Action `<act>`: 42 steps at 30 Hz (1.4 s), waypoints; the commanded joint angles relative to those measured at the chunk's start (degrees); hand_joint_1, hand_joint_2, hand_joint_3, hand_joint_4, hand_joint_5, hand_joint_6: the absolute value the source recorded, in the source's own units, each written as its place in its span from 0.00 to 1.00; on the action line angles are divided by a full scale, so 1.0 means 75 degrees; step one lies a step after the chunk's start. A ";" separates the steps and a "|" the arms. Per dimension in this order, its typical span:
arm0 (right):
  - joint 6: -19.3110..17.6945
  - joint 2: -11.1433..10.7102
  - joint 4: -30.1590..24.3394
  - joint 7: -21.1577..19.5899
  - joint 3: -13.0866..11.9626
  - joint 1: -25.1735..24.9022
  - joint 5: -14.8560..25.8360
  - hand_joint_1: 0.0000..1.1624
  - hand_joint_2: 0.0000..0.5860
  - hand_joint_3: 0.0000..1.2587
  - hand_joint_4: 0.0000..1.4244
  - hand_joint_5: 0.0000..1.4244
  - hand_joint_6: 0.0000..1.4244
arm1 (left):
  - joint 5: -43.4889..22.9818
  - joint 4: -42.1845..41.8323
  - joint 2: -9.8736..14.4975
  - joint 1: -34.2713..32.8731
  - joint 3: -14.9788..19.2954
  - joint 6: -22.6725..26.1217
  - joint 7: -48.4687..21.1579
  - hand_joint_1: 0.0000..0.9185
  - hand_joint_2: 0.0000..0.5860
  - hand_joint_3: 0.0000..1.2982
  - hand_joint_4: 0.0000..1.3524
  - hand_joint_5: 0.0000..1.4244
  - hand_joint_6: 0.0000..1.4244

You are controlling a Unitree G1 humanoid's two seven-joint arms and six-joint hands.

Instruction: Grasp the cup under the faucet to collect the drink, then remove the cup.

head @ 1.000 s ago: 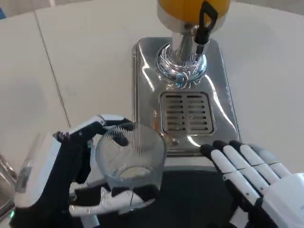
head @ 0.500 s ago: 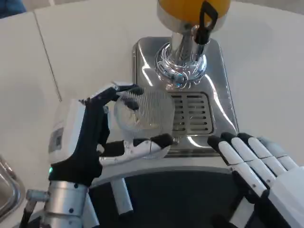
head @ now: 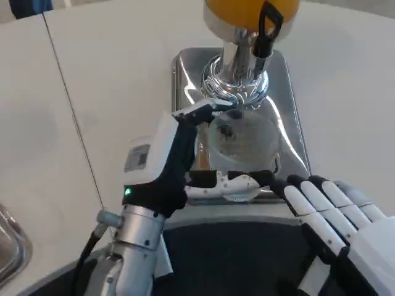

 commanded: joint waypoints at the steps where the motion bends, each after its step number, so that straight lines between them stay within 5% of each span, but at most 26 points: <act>1: 0.0139 -0.0121 0.0015 0.0191 -0.0008 -0.0096 0.0171 0.23 0.85 0.00 0.00 0.00 0.02 | 0.0106 0.0634 -0.0097 -0.0638 -0.0295 -0.0140 0.0448 0.69 0.00 1.00 0.77 1.00 1.00; 12: 0.0233 -0.0195 0.0088 0.0168 -0.0103 -0.0059 0.0274 0.23 0.85 0.00 0.00 0.00 0.02 | 0.0357 0.2275 -0.0230 -0.1803 -0.0746 0.0134 0.1338 0.69 0.00 0.99 0.77 1.00 1.00; 35: 0.0252 -0.0260 0.0003 0.0193 -0.0101 0.0014 0.0243 0.23 0.85 0.00 0.00 0.00 0.03 | 0.0200 0.3642 -0.0307 -0.2540 -0.0974 0.0584 0.2252 0.70 0.00 0.96 0.75 1.00 1.00; 39: 0.0316 -0.0264 -0.0020 0.0230 -0.0139 -0.0018 0.0266 0.23 0.85 0.00 0.00 0.00 0.03 | 0.0146 0.3735 -0.0359 -0.2524 -0.0936 0.0648 0.2392 0.69 0.00 0.90 0.76 0.97 1.00; 42: 0.0415 -0.0270 -0.0064 0.0296 -0.0137 -0.0101 0.0280 0.23 0.85 0.00 0.00 0.00 0.03 | 0.0033 0.3821 -0.0297 -0.2535 -0.0927 0.0532 0.2310 0.65 0.00 0.72 0.71 0.86 0.97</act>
